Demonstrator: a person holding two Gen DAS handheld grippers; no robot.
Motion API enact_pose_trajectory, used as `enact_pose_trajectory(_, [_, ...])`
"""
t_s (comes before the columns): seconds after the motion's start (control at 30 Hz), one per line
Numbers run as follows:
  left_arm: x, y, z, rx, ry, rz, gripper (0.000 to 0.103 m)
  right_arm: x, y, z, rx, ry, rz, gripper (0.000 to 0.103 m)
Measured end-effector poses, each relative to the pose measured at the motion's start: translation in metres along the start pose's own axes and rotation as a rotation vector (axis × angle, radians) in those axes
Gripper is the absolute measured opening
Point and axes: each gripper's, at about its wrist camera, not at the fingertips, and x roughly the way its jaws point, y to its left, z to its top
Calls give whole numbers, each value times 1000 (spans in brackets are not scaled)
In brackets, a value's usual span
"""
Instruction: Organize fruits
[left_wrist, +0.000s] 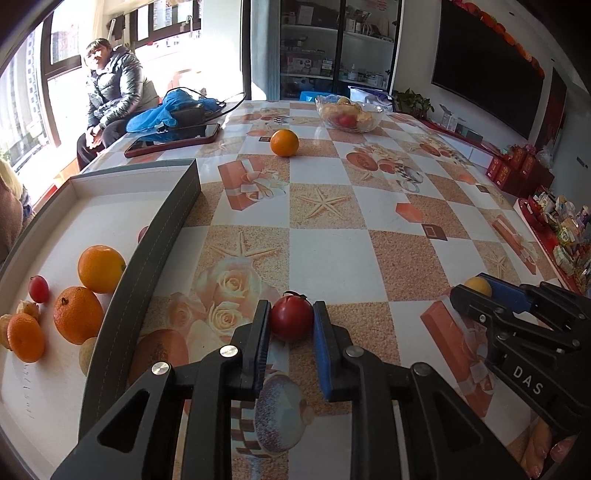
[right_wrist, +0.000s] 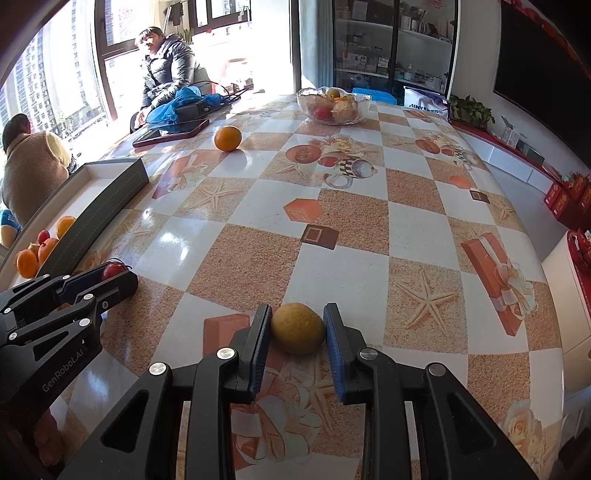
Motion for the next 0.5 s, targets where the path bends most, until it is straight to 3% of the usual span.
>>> enact_pose_trajectory(0.5, [0,0,0,1,0,1,25,0,1,0,-2,1,-5,30])
